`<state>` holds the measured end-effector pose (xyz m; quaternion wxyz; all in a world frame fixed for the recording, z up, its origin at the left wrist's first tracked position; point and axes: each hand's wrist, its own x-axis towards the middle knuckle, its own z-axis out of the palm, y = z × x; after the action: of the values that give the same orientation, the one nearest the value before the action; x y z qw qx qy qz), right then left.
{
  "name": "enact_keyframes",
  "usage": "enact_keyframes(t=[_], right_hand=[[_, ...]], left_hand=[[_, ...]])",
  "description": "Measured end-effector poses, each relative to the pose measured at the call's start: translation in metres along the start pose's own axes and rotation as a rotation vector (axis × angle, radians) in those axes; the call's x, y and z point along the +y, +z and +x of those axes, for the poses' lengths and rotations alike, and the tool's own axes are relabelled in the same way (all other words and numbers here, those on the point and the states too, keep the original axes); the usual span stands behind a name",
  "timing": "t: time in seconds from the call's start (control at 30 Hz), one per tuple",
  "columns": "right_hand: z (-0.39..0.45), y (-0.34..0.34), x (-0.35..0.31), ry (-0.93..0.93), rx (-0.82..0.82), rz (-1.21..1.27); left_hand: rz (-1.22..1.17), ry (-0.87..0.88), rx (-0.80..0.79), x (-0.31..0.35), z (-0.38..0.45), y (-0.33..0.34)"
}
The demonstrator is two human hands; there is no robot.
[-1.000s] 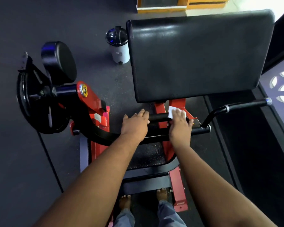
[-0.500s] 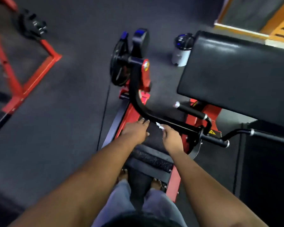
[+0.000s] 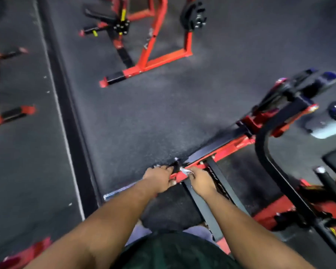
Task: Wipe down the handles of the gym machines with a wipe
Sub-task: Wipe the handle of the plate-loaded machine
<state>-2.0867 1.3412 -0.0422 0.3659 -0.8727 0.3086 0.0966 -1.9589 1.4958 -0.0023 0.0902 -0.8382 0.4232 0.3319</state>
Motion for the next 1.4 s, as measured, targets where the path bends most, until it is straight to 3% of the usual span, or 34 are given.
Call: enact_keyframes(t=[0.4, 0.8, 1.13, 1.4], right_hand=[[0.037, 0.154, -0.251, -0.289, -0.181, -0.103], [0.1, 0.21, -0.38, -0.408, -0.255, -0.144], [0.197, 0.193, -0.443, -0.426, -0.21, -0.136], [0.361, 0.17, -0.493, -0.343, -0.189, -0.131]], left_hand=[[-0.289, -0.376, 0.03, -0.261, -0.127, 0.038], [-0.326, -0.557, 0.132, -0.372, -0.172, -0.003], [-0.323, -0.548, 0.147, -0.446, -0.121, -0.065], [-0.286, -0.475, 0.127, -0.543, -0.01, -0.162]])
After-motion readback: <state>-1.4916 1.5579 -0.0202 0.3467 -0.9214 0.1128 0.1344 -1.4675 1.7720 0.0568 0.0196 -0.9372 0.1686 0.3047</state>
